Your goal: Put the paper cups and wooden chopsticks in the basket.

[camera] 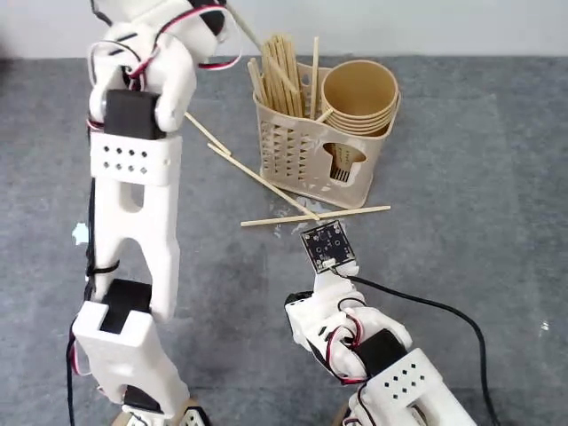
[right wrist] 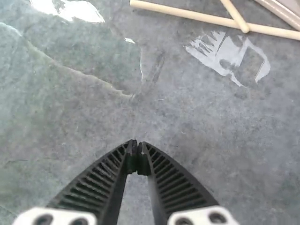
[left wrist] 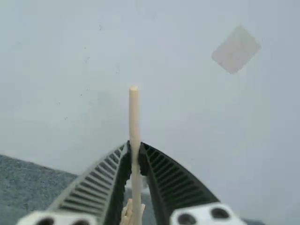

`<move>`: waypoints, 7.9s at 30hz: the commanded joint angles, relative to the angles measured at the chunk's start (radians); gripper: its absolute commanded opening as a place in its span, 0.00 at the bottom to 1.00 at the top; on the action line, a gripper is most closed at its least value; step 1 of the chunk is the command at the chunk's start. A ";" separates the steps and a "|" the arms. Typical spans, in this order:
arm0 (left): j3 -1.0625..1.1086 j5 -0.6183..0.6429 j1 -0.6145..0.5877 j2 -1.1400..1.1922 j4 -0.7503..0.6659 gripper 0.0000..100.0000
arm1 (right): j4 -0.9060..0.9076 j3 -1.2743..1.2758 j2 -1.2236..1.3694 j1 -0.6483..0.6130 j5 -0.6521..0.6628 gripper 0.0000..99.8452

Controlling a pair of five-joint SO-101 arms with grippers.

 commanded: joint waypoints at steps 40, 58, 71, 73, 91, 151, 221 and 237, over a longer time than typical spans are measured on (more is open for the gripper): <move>-0.101 -0.074 -0.250 0.017 0.703 0.10 | -0.018 -0.008 -0.022 -0.007 -0.012 0.01; -0.266 0.032 -0.158 0.580 0.704 0.16 | -0.018 -0.008 -0.022 -0.007 -0.012 0.01; -0.630 0.126 -0.087 0.927 0.697 0.25 | -0.018 -0.006 -0.022 -0.007 -0.012 0.01; -0.664 0.127 -0.091 0.974 0.697 0.25 | -0.016 -0.006 -0.022 -0.007 -0.012 0.01; -0.622 0.072 -0.095 1.057 0.726 0.07 | -0.015 -0.006 -0.022 -0.007 -0.012 0.01; -0.825 0.025 -0.006 0.436 0.101 0.01 | -0.012 -0.006 -0.022 -0.007 -0.011 0.01; -0.573 -0.150 -0.121 1.056 0.465 0.06 | -0.010 -0.006 -0.022 -0.007 -0.012 0.01; -0.750 -0.043 -0.106 1.048 0.454 0.13 | -0.010 -0.006 -0.021 -0.007 -0.012 0.01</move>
